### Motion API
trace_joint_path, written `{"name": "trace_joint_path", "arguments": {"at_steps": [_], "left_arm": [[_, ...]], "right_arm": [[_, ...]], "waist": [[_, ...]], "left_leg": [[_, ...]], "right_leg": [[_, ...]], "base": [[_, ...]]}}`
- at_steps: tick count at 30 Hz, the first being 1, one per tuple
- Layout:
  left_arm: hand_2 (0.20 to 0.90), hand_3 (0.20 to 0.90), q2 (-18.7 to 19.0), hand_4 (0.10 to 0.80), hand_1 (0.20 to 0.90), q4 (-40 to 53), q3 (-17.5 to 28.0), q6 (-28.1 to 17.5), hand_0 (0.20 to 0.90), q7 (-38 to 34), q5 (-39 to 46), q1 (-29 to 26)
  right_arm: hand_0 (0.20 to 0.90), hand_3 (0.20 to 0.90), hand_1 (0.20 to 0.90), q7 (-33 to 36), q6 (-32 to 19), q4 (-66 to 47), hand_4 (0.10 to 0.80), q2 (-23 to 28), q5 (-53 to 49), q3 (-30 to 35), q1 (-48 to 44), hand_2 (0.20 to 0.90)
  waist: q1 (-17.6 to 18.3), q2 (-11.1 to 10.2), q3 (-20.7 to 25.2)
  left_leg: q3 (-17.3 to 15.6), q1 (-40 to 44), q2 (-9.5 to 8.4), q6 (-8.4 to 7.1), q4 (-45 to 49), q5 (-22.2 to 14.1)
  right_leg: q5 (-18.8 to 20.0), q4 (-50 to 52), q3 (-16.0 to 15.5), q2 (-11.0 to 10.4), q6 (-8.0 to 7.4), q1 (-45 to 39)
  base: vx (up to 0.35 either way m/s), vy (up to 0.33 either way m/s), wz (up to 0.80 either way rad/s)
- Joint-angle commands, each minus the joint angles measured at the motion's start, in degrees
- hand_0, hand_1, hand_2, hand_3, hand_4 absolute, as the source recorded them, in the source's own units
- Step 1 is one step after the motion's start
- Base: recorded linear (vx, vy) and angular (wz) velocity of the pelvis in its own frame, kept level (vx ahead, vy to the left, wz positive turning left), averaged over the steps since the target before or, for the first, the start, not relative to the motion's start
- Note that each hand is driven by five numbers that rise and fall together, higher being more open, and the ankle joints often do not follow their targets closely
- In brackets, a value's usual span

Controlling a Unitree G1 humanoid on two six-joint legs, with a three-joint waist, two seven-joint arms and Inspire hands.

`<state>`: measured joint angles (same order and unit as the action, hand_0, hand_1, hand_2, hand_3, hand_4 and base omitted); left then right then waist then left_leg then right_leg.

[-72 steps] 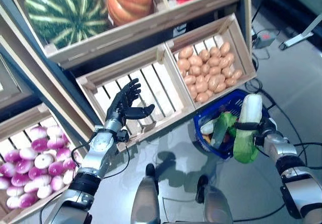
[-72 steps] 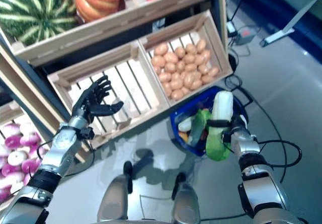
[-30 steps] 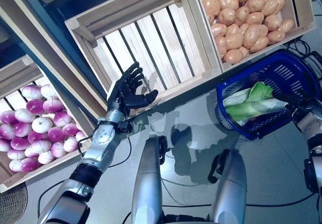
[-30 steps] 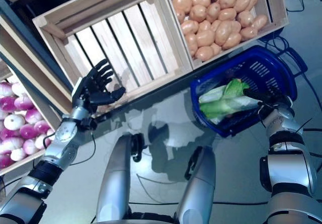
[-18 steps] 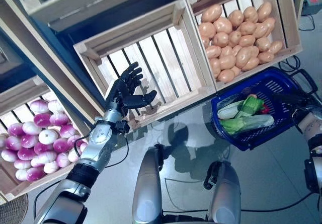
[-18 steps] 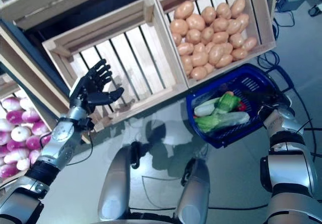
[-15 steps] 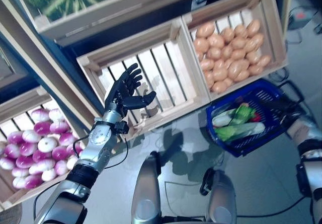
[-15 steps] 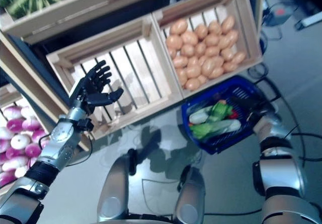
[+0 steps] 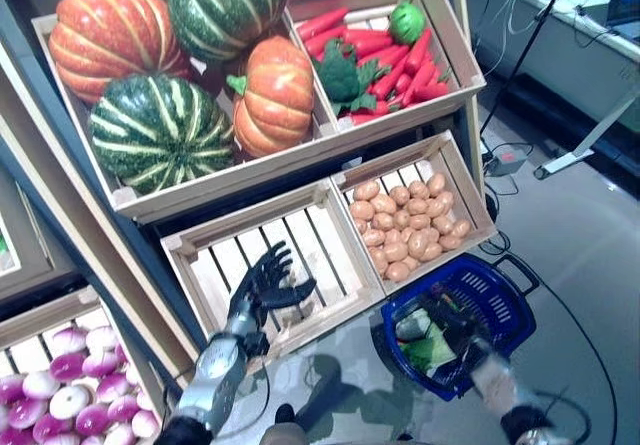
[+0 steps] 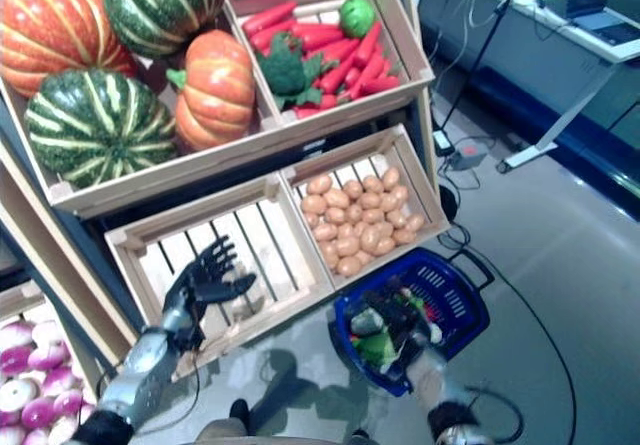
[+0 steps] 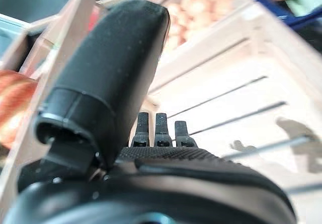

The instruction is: Put vegetables into the basket

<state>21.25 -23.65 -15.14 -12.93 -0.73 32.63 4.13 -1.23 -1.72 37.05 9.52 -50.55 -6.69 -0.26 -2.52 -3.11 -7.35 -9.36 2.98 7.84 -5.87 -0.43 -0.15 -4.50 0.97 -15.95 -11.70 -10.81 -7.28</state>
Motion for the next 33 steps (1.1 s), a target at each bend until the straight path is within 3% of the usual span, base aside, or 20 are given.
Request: {"name": "trace_joint_path", "arguments": {"at_steps": [1,6,9,14,23,33], "left_arm": [[0.900,0.900,-2.0,0.800,0.900,-0.3,0.3,-5.5,0.900,1.3,-3.8,-3.2],[0.900,0.900,-4.3,0.800,0.900,-3.5,-1.5,-5.6,0.900,0.7,-5.1,-1.9],[0.900,0.900,-5.4,0.800,0.900,-4.3,-2.2,-3.9,0.900,0.2,-1.5,-1.2],[0.900,0.900,-6.9,0.800,0.900,-5.4,-4.8,-4.1,0.900,0.5,0.0,-0.9],[0.900,0.900,-7.2,0.800,0.900,-8.2,-4.7,-1.0,0.900,1.2,4.0,-0.8],[0.900,0.900,-6.4,0.800,0.900,-6.2,-6.0,-1.8,0.900,2.3,1.2,-0.6]], "right_arm": [[0.900,0.900,0.900,-1.3,-3.8,-5.1,0.800,-0.7,-2.8,-1.4,-2.4,0.900],[0.900,0.900,0.900,-4.5,-3.4,-9.7,0.800,-3.7,-2.3,-7.1,1.5,0.900],[0.900,0.900,0.900,-13.1,-6.2,-12.6,0.800,-4.5,-6.9,-11.2,3.4,0.900],[0.900,0.900,0.900,-18.0,-7.2,-11.0,0.800,-5.0,-8.1,-14.5,3.0,0.900],[0.900,0.900,0.900,-17.3,-8.4,-9.0,0.800,-4.8,-11.6,-14.6,2.8,0.900],[0.900,0.900,0.900,-16.9,-11.0,-9.8,0.800,-5.1,-13.3,-14.5,3.6,0.900]], "waist": [[1.3,1.7,3.0],[2.5,1.8,3.3],[3.1,2.1,3.0],[2.7,2.7,2.5],[2.1,2.7,2.5],[2.4,3.0,2.2]], "left_leg": [[-0.1,0.1,-0.12,1.04,-4.6,1.7],[-0.6,0.9,-0.56,1.43,-4.6,1.2],[-0.8,1.5,-0.60,1.64,-4.6,1.1],[-0.3,1.8,-0.98,1.74,-4.6,0.8],[0.8,2.5,-1.07,1.73,-4.6,0.2],[1.2,2.5,-1.07,1.60,-4.6,0.3]], "right_leg": [[8.1,-4.2,2.3,0.1,0.98,3.2],[8.4,-4.8,2.6,0.3,0.95,2.7],[7.6,-4.0,2.9,0.3,1.14,2.8],[7.1,-4.2,2.3,0.1,1.25,2.1],[6.6,-4.7,1.0,0.1,1.33,0.5],[6.6,-4.8,0.7,-0.1,1.30,0.2]], "base": [[0.003,0.047,-0.06],[0.007,0.027,-0.02],[0.015,0.052,-0.07],[0.001,0.036,0.00],[0.005,-0.003,0.03],[0.000,-0.007,0.03]]}}
